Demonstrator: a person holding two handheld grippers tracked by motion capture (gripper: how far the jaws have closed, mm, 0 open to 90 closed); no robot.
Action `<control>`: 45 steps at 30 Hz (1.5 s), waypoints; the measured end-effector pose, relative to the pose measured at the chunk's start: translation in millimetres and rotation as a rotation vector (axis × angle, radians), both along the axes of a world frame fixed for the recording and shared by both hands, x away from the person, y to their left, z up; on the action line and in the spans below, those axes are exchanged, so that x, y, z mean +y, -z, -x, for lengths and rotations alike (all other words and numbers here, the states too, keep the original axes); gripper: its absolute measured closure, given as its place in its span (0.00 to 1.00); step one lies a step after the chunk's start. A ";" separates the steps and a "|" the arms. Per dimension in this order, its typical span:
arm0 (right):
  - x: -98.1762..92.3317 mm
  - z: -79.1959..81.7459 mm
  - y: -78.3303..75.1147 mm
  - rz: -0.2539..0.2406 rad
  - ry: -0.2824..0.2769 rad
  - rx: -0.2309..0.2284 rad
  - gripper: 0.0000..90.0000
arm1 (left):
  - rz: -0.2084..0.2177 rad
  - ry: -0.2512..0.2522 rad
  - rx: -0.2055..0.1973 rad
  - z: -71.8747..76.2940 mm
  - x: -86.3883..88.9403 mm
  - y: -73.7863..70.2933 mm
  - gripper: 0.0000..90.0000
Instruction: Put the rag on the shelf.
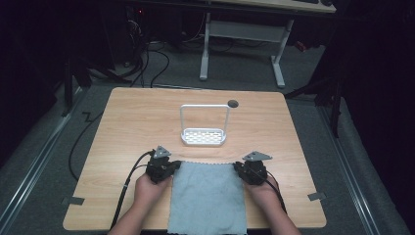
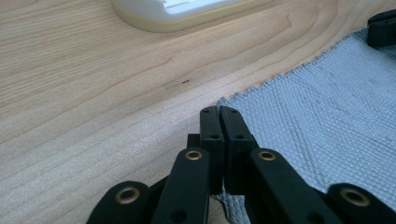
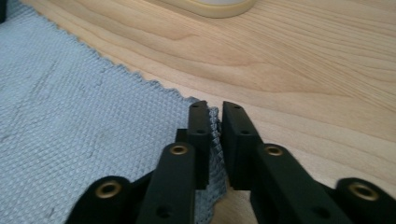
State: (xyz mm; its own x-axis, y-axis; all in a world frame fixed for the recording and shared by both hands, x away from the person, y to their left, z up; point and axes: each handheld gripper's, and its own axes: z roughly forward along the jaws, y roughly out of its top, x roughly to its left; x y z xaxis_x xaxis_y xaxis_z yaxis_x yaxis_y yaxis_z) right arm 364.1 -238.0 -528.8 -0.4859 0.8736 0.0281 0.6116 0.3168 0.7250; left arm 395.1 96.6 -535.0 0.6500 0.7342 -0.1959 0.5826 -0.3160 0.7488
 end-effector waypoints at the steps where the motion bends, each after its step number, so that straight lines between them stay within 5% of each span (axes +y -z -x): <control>1: -0.2 -0.4 -0.1 -0.004 -0.008 0.004 0.98 | 0.009 -0.002 -0.006 0.6 0.3 -0.9 0.99; 9: -4.3 4.7 -8.3 -0.081 -0.028 -0.029 0.98 | 0.059 0.014 -0.061 9.1 2.0 -11.3 0.99; 18: -5.8 19.1 -26.3 -0.154 -0.032 -0.128 0.98 | 0.140 -0.004 -0.153 22.1 9.8 -31.9 1.00; 26: -0.5 31.3 -54.6 -0.195 -0.040 -0.261 0.98 | 0.195 -0.028 -0.250 28.9 17.2 -57.7 0.99; 45: 4.4 9.8 -110.3 -0.245 -0.038 -0.395 0.98 | 0.250 -0.080 -0.386 9.6 34.9 -112.7 1.00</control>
